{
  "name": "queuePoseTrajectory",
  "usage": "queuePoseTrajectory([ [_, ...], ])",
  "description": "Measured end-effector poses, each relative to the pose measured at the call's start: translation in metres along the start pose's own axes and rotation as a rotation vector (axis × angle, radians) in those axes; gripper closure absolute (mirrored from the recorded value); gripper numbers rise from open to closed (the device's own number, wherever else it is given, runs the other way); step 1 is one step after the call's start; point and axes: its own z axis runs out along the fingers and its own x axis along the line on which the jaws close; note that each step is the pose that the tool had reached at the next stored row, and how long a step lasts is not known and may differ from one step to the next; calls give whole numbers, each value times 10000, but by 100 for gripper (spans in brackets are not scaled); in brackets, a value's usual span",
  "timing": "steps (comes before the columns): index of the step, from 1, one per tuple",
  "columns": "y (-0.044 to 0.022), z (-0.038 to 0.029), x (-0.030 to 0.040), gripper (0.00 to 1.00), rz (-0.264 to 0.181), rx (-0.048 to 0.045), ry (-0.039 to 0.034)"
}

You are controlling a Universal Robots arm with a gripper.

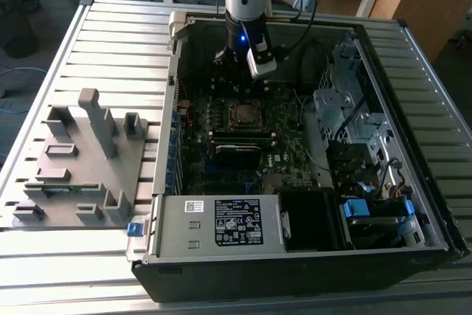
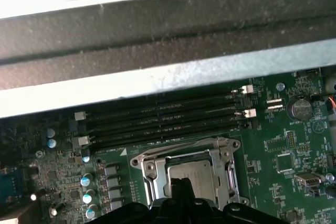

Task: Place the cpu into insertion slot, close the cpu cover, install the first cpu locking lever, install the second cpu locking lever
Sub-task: 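Install the first cpu locking lever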

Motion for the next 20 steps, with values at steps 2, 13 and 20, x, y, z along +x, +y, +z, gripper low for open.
queuePoseTrajectory([
  [2,0,0,0,90,0,1,-1],
  [13,31,43,-180,90,-219,56,-5],
  [20,-42,54,-192,90,-287,128,-17],
])
